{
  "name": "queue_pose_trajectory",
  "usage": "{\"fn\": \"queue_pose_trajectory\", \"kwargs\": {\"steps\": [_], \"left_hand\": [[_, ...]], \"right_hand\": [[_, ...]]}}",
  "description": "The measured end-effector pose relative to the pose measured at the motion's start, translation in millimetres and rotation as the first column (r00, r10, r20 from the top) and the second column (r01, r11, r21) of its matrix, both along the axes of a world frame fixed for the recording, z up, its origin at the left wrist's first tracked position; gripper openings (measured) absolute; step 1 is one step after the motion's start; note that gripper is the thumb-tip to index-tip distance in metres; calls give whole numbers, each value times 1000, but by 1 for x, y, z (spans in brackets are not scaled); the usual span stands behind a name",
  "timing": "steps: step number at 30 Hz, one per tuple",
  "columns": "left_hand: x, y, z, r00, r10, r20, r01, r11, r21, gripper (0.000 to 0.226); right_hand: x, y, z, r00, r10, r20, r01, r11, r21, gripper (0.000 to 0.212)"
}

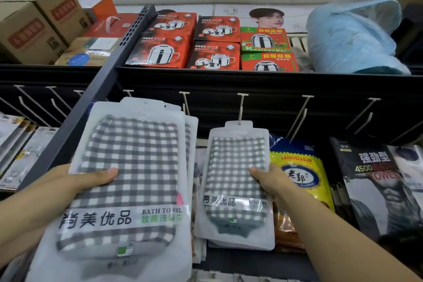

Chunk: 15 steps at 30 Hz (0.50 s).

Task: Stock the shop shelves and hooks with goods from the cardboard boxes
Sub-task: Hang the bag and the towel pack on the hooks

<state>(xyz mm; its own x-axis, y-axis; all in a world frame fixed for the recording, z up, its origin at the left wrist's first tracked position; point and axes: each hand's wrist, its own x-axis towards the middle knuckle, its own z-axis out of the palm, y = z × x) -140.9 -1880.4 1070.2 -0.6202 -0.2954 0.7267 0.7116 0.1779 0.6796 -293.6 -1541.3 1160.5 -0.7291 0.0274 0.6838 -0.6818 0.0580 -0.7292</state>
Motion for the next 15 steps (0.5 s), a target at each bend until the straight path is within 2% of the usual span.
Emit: {"fn": "queue_pose_trajectory", "kwargs": {"steps": [3,5,6,7,8,9,10,11,12,14,15], "left_hand": [[19,45,3,995,-94,-17,94,996,-9,23],[23,62,6,991,-135,-9,136,991,11,25],[20,64,7,991,-135,-9,135,991,19,26],[16,62,9,993,-119,-13,119,992,32,26],[14,66,9,995,-103,-15,104,994,40,25],[13,69,10,995,-96,-8,96,994,54,25],[11,72,11,995,-95,-9,96,994,60,25],[10,76,11,995,-101,-22,102,993,60,25],[9,81,12,993,-110,-34,112,992,64,24],[8,90,12,990,-126,-58,131,988,87,24],[5,94,14,988,-141,-67,147,984,100,27]], "right_hand": [[-15,-4,0,985,-171,-3,171,984,38,27],[-15,-9,2,960,-277,32,272,957,102,40],[-13,-12,2,926,-378,1,374,917,140,54],[-8,-14,2,871,-482,-90,491,861,134,67],[1,-18,0,798,-555,-234,581,811,62,71],[14,-22,-2,714,-579,-393,615,787,-44,63],[32,-28,-7,667,-542,-511,574,811,-111,50],[48,-33,-11,676,-456,-579,491,864,-107,38],[65,-40,-16,730,-335,-595,396,918,-31,34],[89,-52,-27,878,-108,-466,218,958,189,41],[92,-56,-31,922,-37,-387,142,959,247,46]]}}
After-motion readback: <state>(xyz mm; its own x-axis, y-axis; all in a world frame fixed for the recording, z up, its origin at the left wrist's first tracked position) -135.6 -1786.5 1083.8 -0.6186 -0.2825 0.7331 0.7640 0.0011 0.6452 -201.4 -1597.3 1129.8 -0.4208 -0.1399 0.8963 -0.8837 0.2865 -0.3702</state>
